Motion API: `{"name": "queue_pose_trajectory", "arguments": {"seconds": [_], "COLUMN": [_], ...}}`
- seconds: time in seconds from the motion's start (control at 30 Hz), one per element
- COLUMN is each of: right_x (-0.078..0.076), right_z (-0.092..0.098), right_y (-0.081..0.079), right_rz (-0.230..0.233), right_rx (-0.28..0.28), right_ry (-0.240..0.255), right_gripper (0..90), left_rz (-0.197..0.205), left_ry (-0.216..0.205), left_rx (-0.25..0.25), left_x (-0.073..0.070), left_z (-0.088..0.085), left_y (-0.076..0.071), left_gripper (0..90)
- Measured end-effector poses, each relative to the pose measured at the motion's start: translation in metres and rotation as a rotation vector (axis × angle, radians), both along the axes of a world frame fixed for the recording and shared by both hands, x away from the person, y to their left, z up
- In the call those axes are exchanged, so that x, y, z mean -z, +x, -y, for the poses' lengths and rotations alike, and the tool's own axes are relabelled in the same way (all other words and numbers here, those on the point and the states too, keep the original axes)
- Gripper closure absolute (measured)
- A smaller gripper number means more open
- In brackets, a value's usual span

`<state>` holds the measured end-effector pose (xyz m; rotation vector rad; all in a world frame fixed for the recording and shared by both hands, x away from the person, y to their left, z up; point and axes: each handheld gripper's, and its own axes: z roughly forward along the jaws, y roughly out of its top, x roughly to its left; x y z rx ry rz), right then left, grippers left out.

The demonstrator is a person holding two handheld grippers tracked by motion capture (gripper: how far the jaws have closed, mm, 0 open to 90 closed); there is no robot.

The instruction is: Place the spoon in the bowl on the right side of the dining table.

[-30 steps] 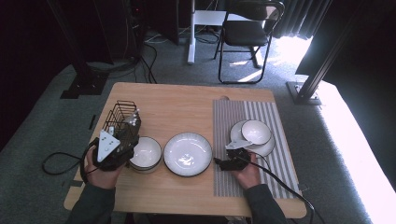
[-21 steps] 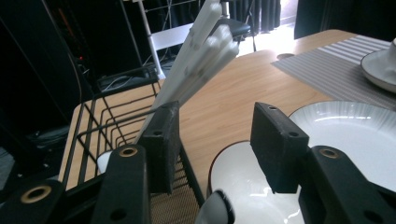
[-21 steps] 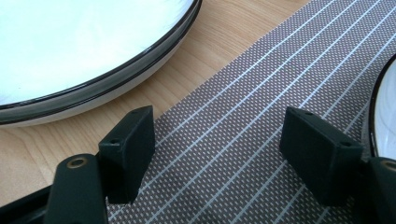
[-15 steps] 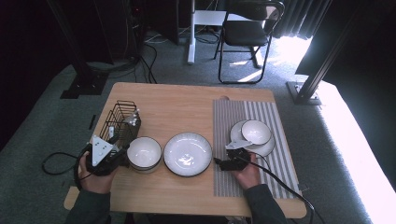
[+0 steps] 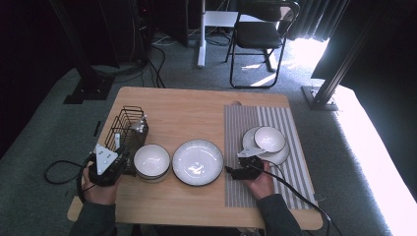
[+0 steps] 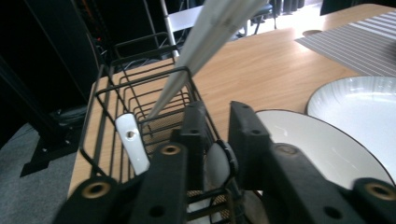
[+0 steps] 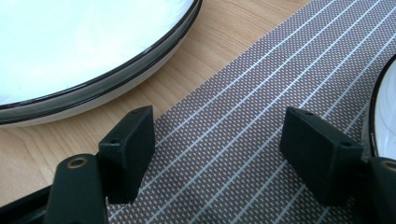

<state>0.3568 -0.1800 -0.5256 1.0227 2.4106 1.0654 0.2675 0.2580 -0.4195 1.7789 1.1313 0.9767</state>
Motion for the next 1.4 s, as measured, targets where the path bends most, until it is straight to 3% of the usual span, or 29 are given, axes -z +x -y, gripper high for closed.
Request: {"name": "queue_pose_trajectory", "arguments": {"seconds": [0.4,0.73,1.07,1.4], "right_x": [0.000,0.000,0.000,0.000], "right_z": [0.000,0.000,0.000,0.000], "right_y": [0.000,0.000,0.000,0.000], "right_rz": [0.001,0.001,0.001,0.001], "right_rx": [0.000,0.000,-0.001,-0.001], "right_ry": [0.000,0.000,-0.001,-0.001], "right_gripper": [26.0,26.0,26.1,26.1], "left_rz": [-0.017,-0.020,-0.019,-0.016], "left_ry": [-0.031,-0.021,-0.065,-0.029], "left_rx": [-0.055,-0.051,-0.059,-0.058], "left_x": [0.005,0.004,0.008,0.006], "left_z": [-0.006,-0.005,-0.005,-0.002], "left_y": [0.007,0.010,0.010,0.011], "left_gripper": [81.0,84.4,78.4,84.2]}}
